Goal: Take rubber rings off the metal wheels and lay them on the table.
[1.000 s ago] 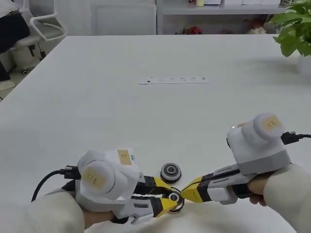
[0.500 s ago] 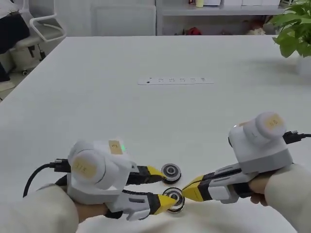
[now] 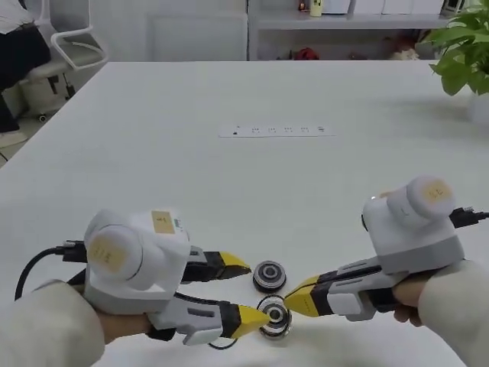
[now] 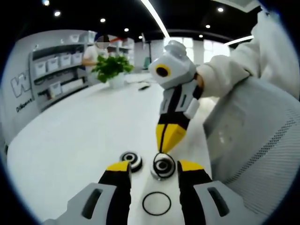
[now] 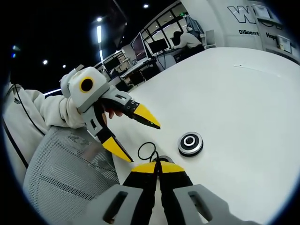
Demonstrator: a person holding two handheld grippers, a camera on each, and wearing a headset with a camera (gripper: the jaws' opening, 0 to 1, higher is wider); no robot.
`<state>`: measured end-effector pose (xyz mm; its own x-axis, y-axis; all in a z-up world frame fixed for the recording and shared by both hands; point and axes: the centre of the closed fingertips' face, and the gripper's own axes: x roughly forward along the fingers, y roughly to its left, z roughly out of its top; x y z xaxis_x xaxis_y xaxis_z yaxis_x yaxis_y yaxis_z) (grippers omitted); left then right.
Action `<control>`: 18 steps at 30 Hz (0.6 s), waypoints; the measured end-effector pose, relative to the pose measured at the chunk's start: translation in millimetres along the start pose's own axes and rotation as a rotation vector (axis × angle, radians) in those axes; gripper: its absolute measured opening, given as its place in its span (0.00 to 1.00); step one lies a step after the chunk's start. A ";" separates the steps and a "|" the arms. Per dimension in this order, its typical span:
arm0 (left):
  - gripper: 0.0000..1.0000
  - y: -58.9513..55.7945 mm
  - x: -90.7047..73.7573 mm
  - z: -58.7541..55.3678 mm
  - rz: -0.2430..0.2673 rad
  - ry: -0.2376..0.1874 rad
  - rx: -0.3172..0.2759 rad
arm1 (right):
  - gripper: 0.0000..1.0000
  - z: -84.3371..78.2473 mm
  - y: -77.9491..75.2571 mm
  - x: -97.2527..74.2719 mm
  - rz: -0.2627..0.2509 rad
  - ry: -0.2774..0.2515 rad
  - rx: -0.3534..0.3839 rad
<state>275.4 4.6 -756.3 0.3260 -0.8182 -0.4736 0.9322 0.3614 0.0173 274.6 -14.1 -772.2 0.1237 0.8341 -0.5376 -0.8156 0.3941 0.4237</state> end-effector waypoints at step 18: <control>0.46 -0.2 -24.5 -0.8 -0.012 0.028 0.053 | 0.00 13.1 8.8 -1.5 0.020 -0.045 -0.009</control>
<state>267.1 24.9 -745.3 0.3114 -0.8091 -0.4984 0.9432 0.3270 0.0584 274.7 -6.8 -758.1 0.1328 0.8585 -0.4953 -0.8231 0.3739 0.4275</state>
